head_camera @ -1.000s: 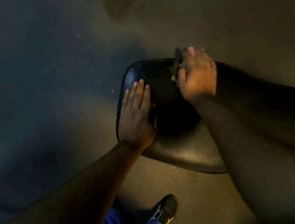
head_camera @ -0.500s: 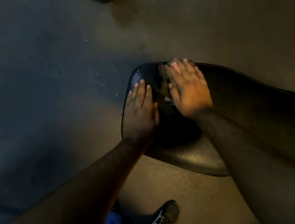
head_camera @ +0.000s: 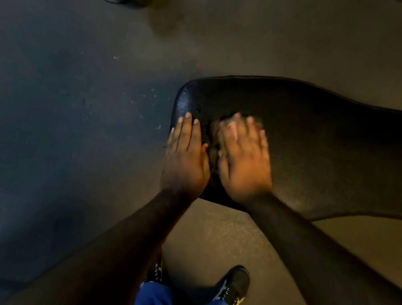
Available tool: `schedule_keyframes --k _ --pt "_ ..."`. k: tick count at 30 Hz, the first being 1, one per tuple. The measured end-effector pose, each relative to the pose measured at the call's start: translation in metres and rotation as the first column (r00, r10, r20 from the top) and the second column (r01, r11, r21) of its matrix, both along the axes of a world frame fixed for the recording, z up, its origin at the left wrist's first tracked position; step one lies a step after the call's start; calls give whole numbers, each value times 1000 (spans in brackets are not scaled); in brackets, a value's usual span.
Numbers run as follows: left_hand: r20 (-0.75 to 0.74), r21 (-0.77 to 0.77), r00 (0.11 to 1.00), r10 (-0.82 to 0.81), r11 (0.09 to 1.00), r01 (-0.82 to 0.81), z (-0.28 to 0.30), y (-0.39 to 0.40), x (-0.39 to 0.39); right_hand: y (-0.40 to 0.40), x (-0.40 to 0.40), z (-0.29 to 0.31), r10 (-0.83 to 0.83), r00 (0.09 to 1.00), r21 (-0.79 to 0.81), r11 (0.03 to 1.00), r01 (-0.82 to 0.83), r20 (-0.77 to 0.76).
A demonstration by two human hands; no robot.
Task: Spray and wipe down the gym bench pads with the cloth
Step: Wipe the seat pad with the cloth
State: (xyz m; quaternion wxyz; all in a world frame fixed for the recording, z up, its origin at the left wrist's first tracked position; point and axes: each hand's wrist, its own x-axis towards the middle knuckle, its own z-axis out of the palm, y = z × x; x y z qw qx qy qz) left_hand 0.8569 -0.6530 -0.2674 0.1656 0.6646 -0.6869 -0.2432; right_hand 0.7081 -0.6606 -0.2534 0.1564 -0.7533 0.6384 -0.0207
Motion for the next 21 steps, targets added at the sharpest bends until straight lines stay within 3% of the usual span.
schedule_keyframes --k 2,3,4,6,8,10,11,12,13,15,16,18,19,20,21 --pt "-21 -2 1000 -13 1000 13 0 4 5 11 -28 -3 205 979 16 979 -204 -8" --pt "-18 -9 1000 -17 1000 16 -1 8 7 9 -40 -4 126 991 -9 992 -127 -42" --pt "-7 -17 1000 -24 1000 23 -3 12 9 8 -45 -4 -63 996 -16 998 62 -67" --pt "11 -36 999 -50 998 50 -6 17 11 19 -23 -7 -410 908 -43 912 407 -88" --pt "13 -42 998 -63 997 63 -7 17 11 46 11 -6 -281 958 -65 959 277 -53" --pt "-6 -20 998 -63 998 63 -3 16 13 63 1 -4 48 997 -20 999 -49 -52" --pt "-25 -5 997 -74 997 74 -1 15 14 56 -17 0 131 989 -8 991 -131 -72" --pt "-42 4 995 -91 996 92 2 15 16 46 -29 1 103 988 -18 994 -105 -111" --pt "-53 7 993 -106 994 107 4 15 18 35 -32 -1 -57 990 -19 998 55 -131" --pt "-52 1 993 -106 994 106 8 15 28 22 -3 -4 -412 903 -9 910 414 -123" --pt "-45 1 995 -94 996 94 12 16 34 24 19 -4 -394 913 -19 919 395 -105" --pt "-41 2 997 -60 998 60 18 16 46 29 34 -2 -54 997 -9 999 53 -50" --pt "-40 4 999 -34 999 34 20 16 53 23 26 0 121 992 19 993 -120 -48" --pt "-37 13 999 -15 1000 15 22 17 61 10 14 1 174 983 11 985 -174 -63" --pt "-30 23 1000 -7 1000 8 23 15 66 -7 10 3 88 993 -1 996 -88 -76"
